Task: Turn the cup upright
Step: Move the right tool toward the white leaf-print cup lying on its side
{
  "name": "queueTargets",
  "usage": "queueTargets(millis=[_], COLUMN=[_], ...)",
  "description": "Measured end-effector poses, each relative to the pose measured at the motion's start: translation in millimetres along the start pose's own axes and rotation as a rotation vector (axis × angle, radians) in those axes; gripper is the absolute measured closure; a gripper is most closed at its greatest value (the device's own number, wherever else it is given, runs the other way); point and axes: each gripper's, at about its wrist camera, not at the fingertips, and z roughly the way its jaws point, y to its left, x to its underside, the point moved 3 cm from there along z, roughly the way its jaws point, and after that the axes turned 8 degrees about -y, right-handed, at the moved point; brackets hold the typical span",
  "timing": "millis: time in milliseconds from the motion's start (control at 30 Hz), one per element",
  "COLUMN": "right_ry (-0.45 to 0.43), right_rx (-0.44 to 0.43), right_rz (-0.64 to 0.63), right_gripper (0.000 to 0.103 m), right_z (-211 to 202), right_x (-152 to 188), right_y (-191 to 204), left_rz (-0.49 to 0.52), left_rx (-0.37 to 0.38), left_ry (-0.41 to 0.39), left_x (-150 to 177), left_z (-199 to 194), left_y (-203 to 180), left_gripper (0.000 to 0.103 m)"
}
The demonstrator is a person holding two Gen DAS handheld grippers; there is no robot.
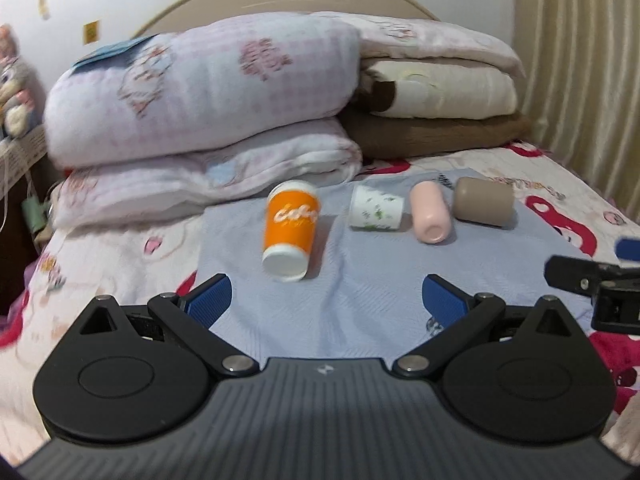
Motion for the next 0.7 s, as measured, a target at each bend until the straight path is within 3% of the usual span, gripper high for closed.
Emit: queueTargets(millis=[67,200,333,500,600,700], right_ry=[-0.009,-0.032,-0.041,-0.059,-0.061,-0.044], right_rx=[-0.058,-0.254,-0.321,-0.413,-0.427,-0.418], right_rz=[-0.032,-0.159,-0.373,-0.526,-0.649,-0.69], right_gripper=[0.002,0.002,0.002,0.002,0.002,0.003], right_z=[6.2,24.6,50.4,95.9,129.9,162.5], right_x=[-11.5,-27.4,-35.4,-40.4,-34.0,-25.9], right_y=[-1.0,2.1,18.0,31.1,42.1,42.2], left_rz=[0.009,-0.051,-0.127,-0.218,-0.257,-0.29], left_rx=[0.001,0.007,0.015,0.114,0.118,0.106], left_ry=[0.018,0.065,0.106,0.139,0.148,0.16], left_x=[-13.8,-33.1,-42.7,-44.9,-40.0,-34.1], left_z=[10.2,43.0,82.5,128.6,153.8,182.1], left_y=[-2.0,-0.5,3.4,-2.9,-7.2,-8.1], left_gripper=[0.0,0.0,0.0,0.003,0.003,0.005])
